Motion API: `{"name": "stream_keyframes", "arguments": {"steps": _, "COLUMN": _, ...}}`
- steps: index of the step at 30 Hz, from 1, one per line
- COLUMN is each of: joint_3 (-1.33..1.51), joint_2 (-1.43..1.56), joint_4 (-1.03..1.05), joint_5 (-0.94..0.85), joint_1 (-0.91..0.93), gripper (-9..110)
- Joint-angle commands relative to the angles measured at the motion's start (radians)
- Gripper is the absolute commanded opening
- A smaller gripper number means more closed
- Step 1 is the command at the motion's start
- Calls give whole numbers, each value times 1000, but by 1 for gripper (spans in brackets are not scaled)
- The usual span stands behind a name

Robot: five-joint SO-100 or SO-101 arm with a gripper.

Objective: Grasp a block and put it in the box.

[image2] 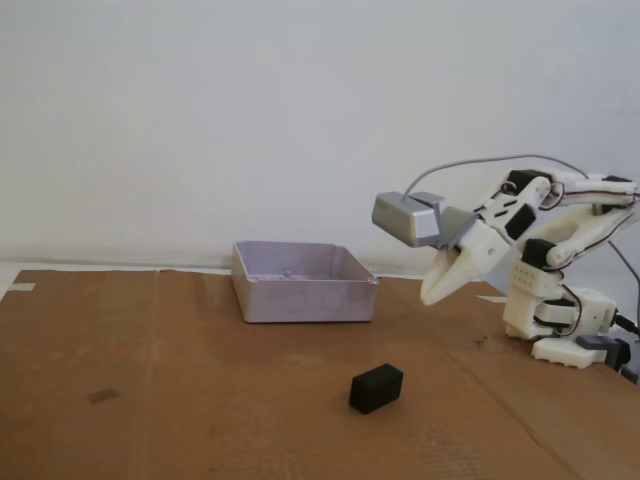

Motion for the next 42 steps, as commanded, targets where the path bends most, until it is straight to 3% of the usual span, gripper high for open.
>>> {"name": "stream_keyframes", "arguments": {"steps": 1, "joint_3": -161, "joint_2": -63, "joint_4": -110, "joint_5": -6, "joint_1": -21, "gripper": 0}}
{"name": "stream_keyframes", "arguments": {"steps": 42, "joint_3": -857, "joint_2": -838, "joint_4": -127, "joint_5": -11, "joint_1": -258, "gripper": 0}}
